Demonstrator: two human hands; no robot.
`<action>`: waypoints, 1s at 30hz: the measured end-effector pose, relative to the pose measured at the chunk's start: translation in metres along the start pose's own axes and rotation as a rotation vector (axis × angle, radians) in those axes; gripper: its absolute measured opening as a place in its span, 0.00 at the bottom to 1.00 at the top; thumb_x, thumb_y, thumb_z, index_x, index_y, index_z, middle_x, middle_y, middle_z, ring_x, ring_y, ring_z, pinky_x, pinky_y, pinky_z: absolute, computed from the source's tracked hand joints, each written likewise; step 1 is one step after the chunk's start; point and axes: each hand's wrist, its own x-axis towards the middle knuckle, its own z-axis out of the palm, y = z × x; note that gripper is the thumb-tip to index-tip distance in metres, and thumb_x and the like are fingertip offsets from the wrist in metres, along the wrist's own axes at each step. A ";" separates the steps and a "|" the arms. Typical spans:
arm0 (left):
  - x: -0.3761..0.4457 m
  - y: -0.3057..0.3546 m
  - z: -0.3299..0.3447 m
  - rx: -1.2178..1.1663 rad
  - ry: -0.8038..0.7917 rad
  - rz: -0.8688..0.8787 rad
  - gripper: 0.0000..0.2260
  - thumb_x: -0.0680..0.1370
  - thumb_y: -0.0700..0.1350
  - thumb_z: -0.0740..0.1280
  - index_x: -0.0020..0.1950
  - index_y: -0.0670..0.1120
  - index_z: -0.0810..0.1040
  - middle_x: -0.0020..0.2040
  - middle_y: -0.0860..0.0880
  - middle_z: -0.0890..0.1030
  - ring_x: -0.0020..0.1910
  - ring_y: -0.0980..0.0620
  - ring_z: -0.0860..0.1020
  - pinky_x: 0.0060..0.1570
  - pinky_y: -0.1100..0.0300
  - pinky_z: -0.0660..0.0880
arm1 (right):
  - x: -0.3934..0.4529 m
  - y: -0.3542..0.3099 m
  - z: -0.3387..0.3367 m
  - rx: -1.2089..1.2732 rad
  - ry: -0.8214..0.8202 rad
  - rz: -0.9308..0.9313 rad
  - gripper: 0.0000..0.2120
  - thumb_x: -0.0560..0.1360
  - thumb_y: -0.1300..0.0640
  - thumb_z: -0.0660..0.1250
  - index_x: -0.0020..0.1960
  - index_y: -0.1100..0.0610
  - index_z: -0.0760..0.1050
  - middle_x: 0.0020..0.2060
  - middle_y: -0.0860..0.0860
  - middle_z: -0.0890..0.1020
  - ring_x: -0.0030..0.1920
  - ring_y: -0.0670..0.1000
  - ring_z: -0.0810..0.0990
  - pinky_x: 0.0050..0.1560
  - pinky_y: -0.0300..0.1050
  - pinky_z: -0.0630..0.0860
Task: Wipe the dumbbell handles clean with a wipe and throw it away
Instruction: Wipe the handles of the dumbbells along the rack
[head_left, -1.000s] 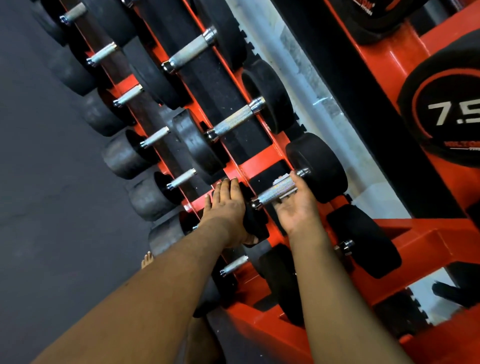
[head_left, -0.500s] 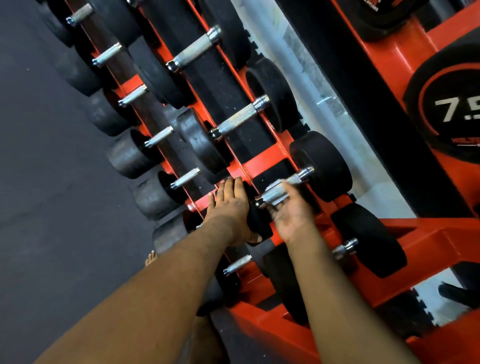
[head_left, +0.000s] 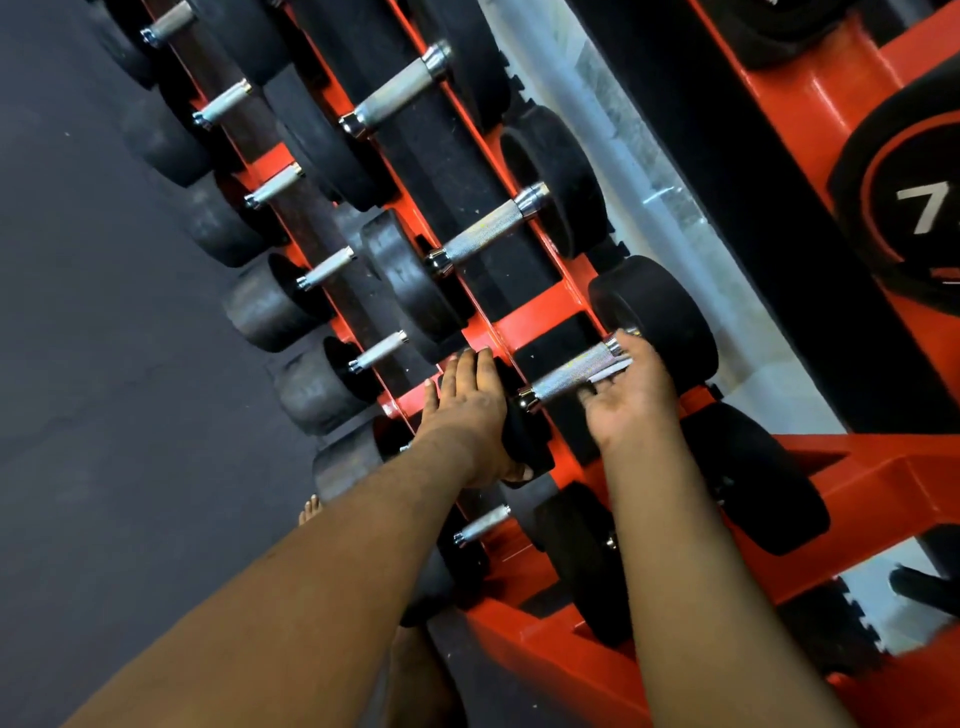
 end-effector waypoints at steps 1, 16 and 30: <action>0.000 0.001 0.000 0.002 0.002 0.000 0.69 0.63 0.57 0.84 0.81 0.42 0.31 0.82 0.43 0.35 0.81 0.44 0.35 0.79 0.44 0.37 | 0.002 -0.001 0.003 -0.006 0.013 0.000 0.05 0.77 0.55 0.69 0.51 0.55 0.78 0.52 0.55 0.83 0.54 0.54 0.83 0.60 0.54 0.77; 0.000 0.000 0.001 0.016 0.011 0.000 0.70 0.63 0.58 0.83 0.80 0.42 0.31 0.82 0.42 0.35 0.82 0.43 0.36 0.79 0.43 0.39 | -0.003 0.012 -0.012 0.007 -0.088 0.059 0.08 0.81 0.53 0.63 0.53 0.56 0.78 0.49 0.55 0.83 0.50 0.52 0.81 0.52 0.47 0.76; 0.000 0.000 0.001 0.026 0.002 0.002 0.69 0.64 0.59 0.83 0.80 0.42 0.31 0.82 0.42 0.35 0.81 0.43 0.36 0.79 0.43 0.39 | -0.016 0.040 -0.018 -0.162 -0.169 0.135 0.09 0.81 0.52 0.65 0.54 0.56 0.79 0.48 0.54 0.85 0.48 0.51 0.82 0.51 0.46 0.77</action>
